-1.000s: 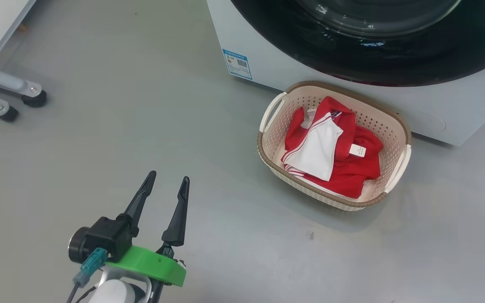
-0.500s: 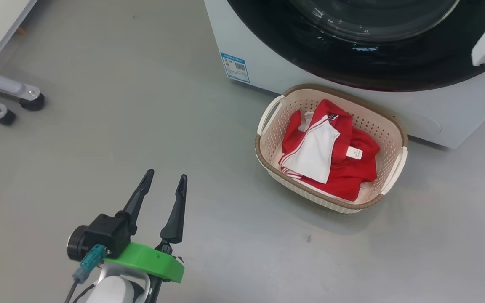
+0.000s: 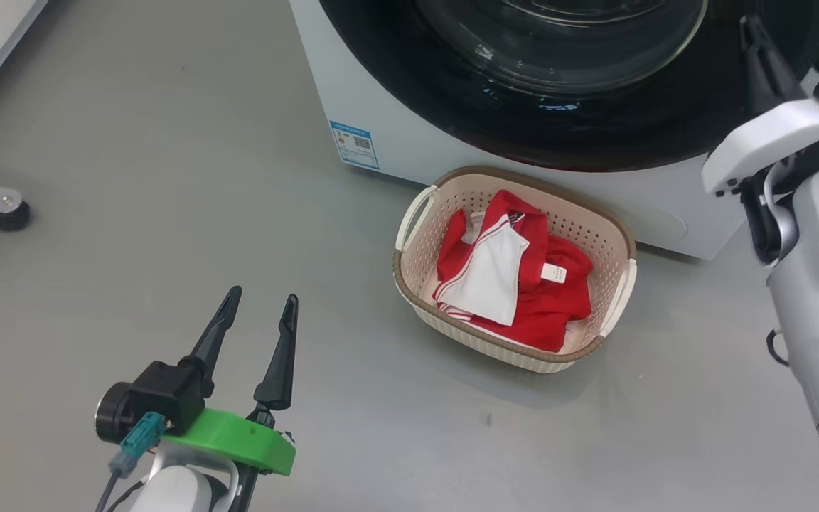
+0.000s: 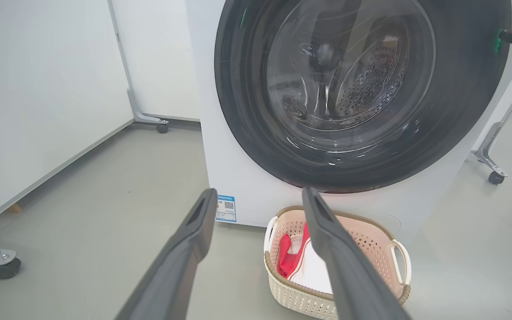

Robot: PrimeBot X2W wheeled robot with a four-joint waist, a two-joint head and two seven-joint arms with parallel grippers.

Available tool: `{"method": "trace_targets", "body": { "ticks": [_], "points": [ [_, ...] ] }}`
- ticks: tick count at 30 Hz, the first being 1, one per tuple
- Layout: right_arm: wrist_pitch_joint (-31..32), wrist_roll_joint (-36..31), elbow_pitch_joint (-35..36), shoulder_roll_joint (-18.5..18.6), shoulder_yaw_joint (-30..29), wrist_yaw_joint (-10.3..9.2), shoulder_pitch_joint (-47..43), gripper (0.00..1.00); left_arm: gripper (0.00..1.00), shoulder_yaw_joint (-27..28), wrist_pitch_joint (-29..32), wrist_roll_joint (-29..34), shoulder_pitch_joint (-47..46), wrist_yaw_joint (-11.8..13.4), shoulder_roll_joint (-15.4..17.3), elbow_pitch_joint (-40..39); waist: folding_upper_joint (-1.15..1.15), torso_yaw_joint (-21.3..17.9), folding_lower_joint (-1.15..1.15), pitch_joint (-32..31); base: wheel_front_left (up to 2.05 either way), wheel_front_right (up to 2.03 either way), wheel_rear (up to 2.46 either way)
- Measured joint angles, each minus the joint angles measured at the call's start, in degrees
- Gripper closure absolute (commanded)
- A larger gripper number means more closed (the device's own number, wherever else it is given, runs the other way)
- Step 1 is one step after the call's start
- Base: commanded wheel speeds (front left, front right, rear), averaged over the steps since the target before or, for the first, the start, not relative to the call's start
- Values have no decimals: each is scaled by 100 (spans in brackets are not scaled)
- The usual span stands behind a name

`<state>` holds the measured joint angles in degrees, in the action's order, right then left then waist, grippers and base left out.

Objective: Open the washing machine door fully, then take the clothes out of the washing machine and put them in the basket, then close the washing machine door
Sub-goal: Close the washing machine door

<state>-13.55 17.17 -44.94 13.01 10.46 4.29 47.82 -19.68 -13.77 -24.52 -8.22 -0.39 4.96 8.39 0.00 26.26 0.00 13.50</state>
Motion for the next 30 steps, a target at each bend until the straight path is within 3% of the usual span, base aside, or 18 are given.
{"method": "trace_targets", "body": {
  "ticks": [5,7,8,9,10,30],
  "points": [
    [-46,96,69,-121,-92,12,-541,100,0,45,-1,49,7,0,75,14,0,-213,0,-155,0,0,0],
    [-47,133,103,-182,-119,12,-740,67,0,51,-1,73,13,0,125,25,0,-306,0,-221,0,0,0],
    [-47,146,115,-226,-126,10,-841,45,0,51,-1,96,17,0,144,31,0,-356,0,-255,0,0,0],
    [-47,152,123,-268,-149,9,-944,13,0,49,-1,99,24,0,152,38,0,-404,0,-290,0,0,0],
    [-48,170,143,-305,-177,2,-1056,0,0,46,-1,99,33,0,155,44,0,-454,0,-328,0,0,0],
    [-64,278,1131,-662,-446,-402,-2946,0,0,69,119,108,533,10,380,83,0,-1474,-1,-1119,0,0,0]
  ]
}}
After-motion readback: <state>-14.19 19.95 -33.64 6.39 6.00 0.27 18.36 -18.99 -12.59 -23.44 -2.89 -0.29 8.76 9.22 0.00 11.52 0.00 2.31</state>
